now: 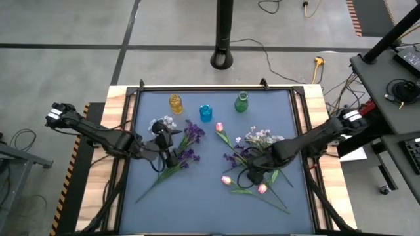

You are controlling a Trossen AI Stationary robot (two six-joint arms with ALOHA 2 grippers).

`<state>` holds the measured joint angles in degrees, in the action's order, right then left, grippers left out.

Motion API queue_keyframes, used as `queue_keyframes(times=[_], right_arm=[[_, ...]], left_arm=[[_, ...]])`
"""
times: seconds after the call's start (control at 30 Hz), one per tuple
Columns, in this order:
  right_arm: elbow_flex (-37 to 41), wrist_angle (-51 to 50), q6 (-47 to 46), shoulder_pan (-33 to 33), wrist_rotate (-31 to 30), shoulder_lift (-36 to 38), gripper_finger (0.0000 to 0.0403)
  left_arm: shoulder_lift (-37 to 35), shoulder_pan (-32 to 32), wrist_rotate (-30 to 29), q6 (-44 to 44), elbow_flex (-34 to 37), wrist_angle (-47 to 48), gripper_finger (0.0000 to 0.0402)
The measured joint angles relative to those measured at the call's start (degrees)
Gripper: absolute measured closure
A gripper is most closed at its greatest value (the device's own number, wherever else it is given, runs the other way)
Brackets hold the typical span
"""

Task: Sort flowers into vase by color
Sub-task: Put the right purple flower into the green vase

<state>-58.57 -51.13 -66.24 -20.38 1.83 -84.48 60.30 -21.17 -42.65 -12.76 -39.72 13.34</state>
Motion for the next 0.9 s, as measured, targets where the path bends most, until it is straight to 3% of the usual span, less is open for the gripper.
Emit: queue_keyframes(times=[0.33,0.63,0.77,0.9], right_arm=[[-3.94,-0.77,2.45,0.0,0.06,-9.19,0.0078],[-2.66,-0.66,1.25,-0.13,-1.06,-10.04,0.0081],[-2.66,-0.61,0.81,-0.11,-1.88,-9.8,0.0118],[-2.61,-0.39,1.06,-0.11,-2.07,-9.82,0.019]], left_arm=[[0.87,0.0,-0.02,-0.56,0.0,-0.32,0.0114],[0.85,0.0,-1.24,1.34,0.0,-1.15,0.0114],[0.83,0.0,-2.76,3.06,0.0,-2.67,0.0114],[0.81,0.0,-3.1,3.24,0.0,-2.99,0.0114]])
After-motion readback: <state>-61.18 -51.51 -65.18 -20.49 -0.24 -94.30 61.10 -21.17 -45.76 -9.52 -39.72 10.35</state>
